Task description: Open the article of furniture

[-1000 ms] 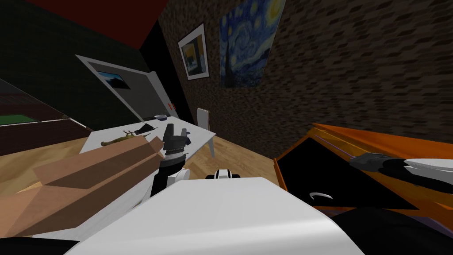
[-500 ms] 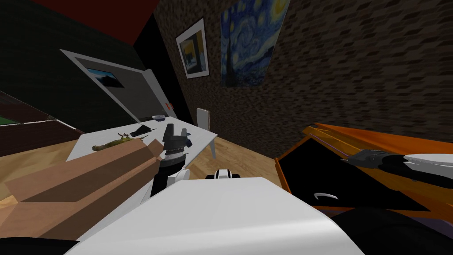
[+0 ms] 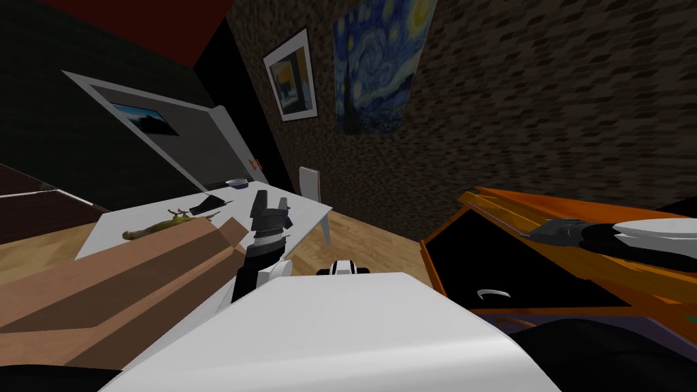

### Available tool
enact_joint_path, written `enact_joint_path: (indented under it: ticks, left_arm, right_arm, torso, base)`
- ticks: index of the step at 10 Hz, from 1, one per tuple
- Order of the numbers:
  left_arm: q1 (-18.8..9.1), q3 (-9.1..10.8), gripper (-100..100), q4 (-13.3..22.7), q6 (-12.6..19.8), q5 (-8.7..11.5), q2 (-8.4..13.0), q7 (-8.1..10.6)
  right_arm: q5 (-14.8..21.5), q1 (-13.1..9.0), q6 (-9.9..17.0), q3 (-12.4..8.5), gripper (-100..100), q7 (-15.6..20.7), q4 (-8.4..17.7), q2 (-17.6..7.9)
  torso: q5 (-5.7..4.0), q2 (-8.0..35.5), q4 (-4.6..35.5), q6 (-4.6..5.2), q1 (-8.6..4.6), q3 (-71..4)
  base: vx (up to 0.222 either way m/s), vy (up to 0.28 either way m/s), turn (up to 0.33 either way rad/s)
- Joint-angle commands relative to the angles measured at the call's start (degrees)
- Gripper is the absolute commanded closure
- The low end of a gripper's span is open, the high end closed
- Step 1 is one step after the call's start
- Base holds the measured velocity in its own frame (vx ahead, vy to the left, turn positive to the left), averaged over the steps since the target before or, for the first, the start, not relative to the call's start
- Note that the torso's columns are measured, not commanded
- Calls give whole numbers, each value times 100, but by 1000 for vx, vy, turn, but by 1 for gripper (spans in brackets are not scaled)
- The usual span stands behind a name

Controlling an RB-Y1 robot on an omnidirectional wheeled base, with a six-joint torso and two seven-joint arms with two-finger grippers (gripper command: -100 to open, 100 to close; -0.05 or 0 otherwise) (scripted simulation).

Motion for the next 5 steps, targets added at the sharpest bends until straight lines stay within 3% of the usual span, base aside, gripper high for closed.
enact_joint_path:
  ticks: [1, 3, 4, 5]
  left_arm:
    - [0, 0, 0, 0, 0, 0, 0, 0]
    - [0, 0, 0, 0, 0, 0, 0, 0]
    - [0, 0, 0, 0, 0, 0, 0, 0]
    - [0, 0, 0, 0, 0, 0, 0, 0]
  right_arm:
    - [-314, 323, 64, -366, -100, 263, -113, -91]
    - [-450, 540, 64, -402, -100, 263, -113, -91]
    - [-450, 544, 64, -402, -100, 263, -113, -91]
    - [-513, 685, -29, -408, -100, 195, -124, -287]
  torso:
    - [-1, 2, 1, 1, -3, 2]
    - [-2, 5, 2, 4, -5, 4]
    - [-3, 5, 2, 4, -5, 4]
    - [0, 3, 2, 2, -3, 2]
  base:
    - [0, 0, 0]
    - [0, 0, 0]
    - [0, 0, 0]
    - [7, 3, -102]
